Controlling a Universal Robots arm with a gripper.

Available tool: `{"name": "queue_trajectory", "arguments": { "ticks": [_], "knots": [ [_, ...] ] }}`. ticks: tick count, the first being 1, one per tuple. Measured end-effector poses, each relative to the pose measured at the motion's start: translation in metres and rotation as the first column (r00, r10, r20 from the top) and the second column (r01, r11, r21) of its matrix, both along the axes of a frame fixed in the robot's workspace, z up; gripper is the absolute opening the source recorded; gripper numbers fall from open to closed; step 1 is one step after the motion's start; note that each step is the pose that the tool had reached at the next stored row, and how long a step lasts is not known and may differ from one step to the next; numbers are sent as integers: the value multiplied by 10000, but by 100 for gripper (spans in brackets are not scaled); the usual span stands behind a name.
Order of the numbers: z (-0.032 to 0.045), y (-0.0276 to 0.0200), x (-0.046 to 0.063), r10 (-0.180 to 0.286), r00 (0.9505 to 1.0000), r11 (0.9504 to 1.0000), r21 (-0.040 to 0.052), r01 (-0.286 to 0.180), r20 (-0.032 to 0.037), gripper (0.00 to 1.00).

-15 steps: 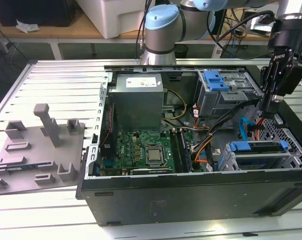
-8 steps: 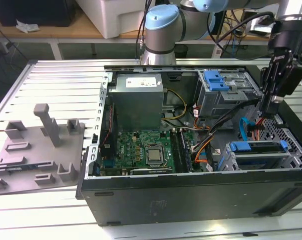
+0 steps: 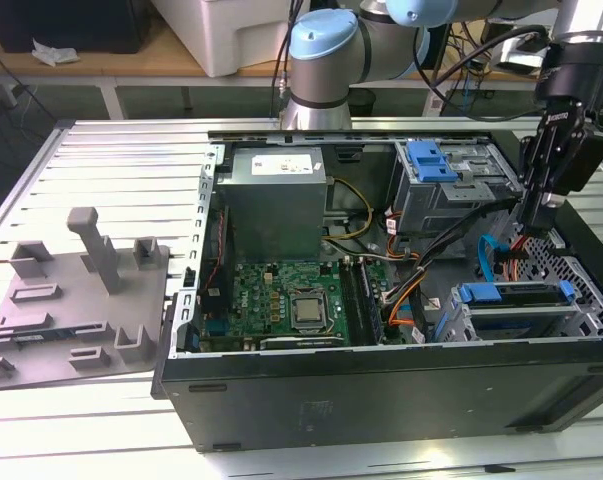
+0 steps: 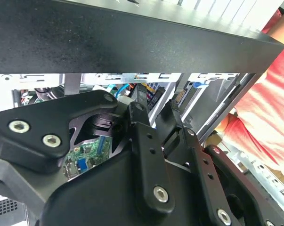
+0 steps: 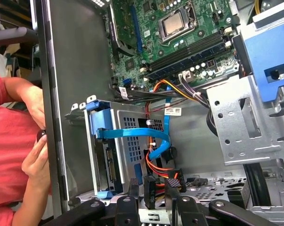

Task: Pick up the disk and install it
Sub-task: 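Insert the first disk wire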

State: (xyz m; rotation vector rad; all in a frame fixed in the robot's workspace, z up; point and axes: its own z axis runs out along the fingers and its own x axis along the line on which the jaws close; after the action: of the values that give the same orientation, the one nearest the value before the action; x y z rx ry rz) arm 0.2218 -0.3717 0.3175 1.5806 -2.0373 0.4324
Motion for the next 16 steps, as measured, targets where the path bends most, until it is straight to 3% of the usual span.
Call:
{"name": "queue_trajectory", "arguments": {
  "ticks": [6, 16],
  "knots": [
    [-12, -6, 11, 2, 10000, 10000, -52, -2, -92, 35],
    [-30, -5, 11, 38, 9999, 9999, -124, -39, -94, 35]
  ]
}}
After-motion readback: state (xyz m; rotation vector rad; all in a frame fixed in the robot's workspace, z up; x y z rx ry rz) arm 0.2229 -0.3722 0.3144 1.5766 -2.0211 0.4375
